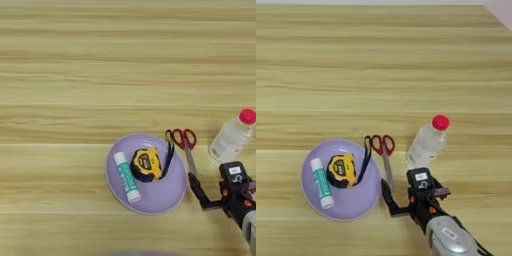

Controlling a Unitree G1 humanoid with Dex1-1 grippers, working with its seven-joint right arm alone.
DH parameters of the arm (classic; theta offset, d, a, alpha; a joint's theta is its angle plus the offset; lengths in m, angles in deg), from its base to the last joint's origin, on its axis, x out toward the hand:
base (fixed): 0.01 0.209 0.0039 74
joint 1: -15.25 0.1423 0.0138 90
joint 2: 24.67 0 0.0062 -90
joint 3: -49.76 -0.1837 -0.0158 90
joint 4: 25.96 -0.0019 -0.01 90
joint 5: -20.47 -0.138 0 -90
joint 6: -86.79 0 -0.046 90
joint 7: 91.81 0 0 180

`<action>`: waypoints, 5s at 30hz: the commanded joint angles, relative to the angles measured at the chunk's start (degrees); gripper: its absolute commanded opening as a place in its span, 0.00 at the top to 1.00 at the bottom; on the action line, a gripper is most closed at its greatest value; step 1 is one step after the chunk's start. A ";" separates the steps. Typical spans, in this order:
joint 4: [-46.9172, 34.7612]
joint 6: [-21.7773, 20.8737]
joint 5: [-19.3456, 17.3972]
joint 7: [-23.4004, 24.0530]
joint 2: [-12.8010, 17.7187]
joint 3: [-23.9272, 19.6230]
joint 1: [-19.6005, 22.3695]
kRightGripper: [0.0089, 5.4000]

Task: Move the objects on the table

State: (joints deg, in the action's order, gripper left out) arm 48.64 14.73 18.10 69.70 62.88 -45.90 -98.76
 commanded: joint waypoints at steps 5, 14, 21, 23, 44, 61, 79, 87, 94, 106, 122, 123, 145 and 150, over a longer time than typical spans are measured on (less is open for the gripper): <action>-2.53 -4.82 1.05 -0.65 0.34 4.22 4.31 0.00; 0.90 -7.71 2.43 0.09 -1.06 7.59 9.66 0.00; 2.84 -8.94 3.03 0.09 -2.55 10.58 10.71 0.00; 3.50 -9.20 3.30 0.11 -3.06 11.56 11.27 0.00; 16.77 -14.11 5.24 0.99 -4.47 14.11 15.34 0.00; 22.62 -15.76 5.92 1.45 -4.60 14.60 17.17 0.00; 22.63 -11.36 5.36 2.01 -4.63 14.09 16.32 0.00; 22.27 -9.99 4.47 1.55 -4.90 14.07 16.20 0.00; 22.72 -10.17 4.50 1.68 -4.88 13.98 16.45 0.00; 23.98 -10.84 3.95 1.54 -5.01 13.59 17.02 0.11; 24.40 -11.22 3.84 1.67 -5.11 13.45 17.32 0.23; 24.39 -11.26 3.84 1.66 -5.10 13.45 17.31 0.23; 19.04 -11.52 2.10 0.98 -5.34 12.76 16.71 0.29; 18.39 -11.34 1.96 0.97 -5.53 12.55 16.87 0.37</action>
State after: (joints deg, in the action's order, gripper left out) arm 70.11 3.94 20.58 70.14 57.08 -32.48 -83.74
